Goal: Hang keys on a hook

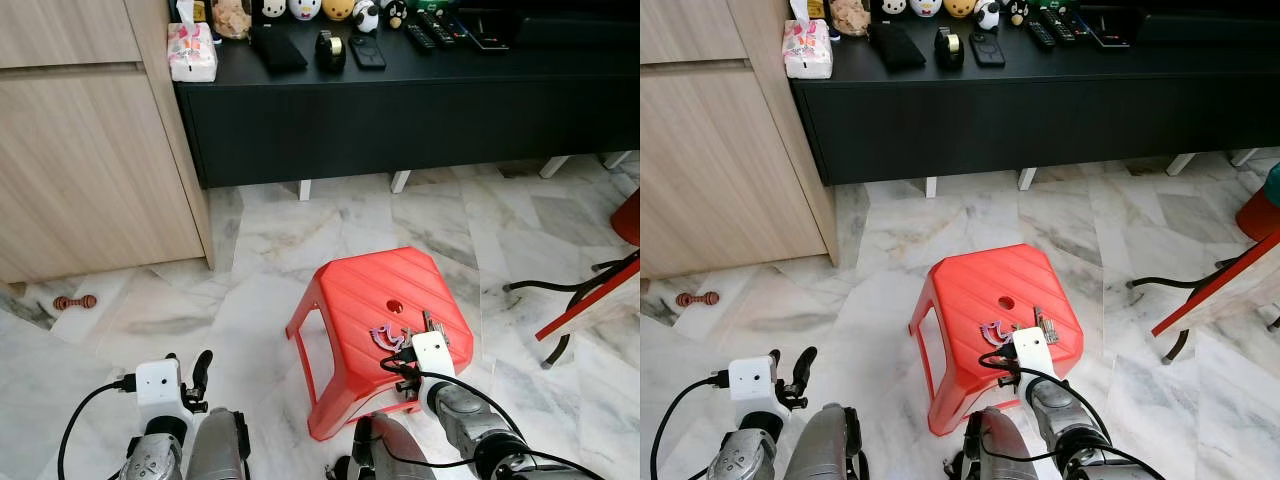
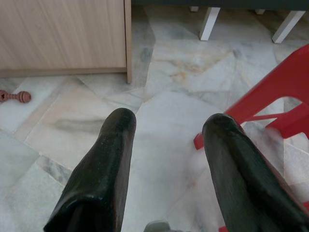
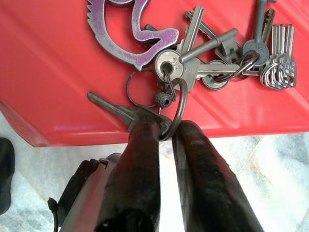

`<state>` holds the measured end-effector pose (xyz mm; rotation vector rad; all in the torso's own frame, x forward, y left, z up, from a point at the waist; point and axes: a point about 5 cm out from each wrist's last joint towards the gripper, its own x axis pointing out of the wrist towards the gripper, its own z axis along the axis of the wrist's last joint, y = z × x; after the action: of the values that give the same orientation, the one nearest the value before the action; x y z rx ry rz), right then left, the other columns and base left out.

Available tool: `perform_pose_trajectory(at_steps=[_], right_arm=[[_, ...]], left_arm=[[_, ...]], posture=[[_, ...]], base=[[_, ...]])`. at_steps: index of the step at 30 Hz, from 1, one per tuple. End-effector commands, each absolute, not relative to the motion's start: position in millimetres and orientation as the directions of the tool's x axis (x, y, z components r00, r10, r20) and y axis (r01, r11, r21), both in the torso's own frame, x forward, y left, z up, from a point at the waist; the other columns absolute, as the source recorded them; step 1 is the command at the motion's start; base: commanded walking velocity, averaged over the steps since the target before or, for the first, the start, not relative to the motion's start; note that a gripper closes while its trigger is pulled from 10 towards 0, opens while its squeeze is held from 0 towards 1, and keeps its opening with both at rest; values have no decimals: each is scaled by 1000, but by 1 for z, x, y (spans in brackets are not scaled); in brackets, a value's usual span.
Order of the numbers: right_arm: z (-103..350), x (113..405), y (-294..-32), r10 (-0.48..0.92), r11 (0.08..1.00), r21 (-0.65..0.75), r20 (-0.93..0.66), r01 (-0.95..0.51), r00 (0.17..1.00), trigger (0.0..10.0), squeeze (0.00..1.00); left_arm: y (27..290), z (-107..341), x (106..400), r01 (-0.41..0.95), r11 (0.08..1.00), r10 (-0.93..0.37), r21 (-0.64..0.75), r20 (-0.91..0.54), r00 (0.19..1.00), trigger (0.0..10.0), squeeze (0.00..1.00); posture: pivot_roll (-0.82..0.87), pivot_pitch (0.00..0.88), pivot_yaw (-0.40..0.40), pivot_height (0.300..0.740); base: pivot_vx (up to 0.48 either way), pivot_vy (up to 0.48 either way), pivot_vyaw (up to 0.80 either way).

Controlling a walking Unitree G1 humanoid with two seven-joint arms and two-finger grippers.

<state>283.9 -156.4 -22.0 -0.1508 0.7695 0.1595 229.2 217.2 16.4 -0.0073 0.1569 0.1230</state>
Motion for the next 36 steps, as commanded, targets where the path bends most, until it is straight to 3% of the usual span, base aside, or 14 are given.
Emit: perform_pose_trajectory(at_steps=[1, 17, 21, 22, 23, 30, 36], right_arm=[[-24, 281, -161, 76, 978, -83, -715, -193, 694, 0, 0], [-4, 305, -136, 105, 980, -60, -662, -191, 742, 0, 0], [9, 315, -144, 95, 991, -24, -569, -132, 817, 0, 0], [10, 316, -147, 96, 992, -11, -554, -122, 827, 6980, 0], [10, 315, -150, 97, 994, 6, -538, -111, 837, 10000, 0], [-1, 294, -177, 80, 996, 62, -449, -58, 890, 10000, 0], [1, 292, -177, 87, 993, 106, -381, -50, 920, 10000, 0]], left_arm=[[216, 11, 223, -113, 993, 114, 11, -179, 977, 10000, 0], [214, 10, 224, -104, 994, 106, 24, -183, 977, 10000, 0], [215, 7, 226, -111, 993, 115, 28, -194, 974, 10000, 0], [215, 6, 225, -117, 993, 120, 29, -199, 973, 10000, 0], [217, 4, 224, -125, 992, 129, 31, -210, 969, 10000, 0], [222, -16, 217, -164, 986, 164, 27, -307, 937, 10000, 0], [223, -26, 214, -166, 986, 165, 29, -362, 917, 10000, 0]], posture=[[146, 227, -163, 635], [146, 222, -161, 635], [153, 208, -166, 635], [153, 206, -166, 635], [150, 199, -165, 635], [134, 164, -149, 635], [119, 131, -132, 635]], base=[[0, 0, 0], [0, 0, 0], [0, 0, 0], [0, 0, 0], [0, 0, 0], [0, 0, 0], [0, 0, 0]])
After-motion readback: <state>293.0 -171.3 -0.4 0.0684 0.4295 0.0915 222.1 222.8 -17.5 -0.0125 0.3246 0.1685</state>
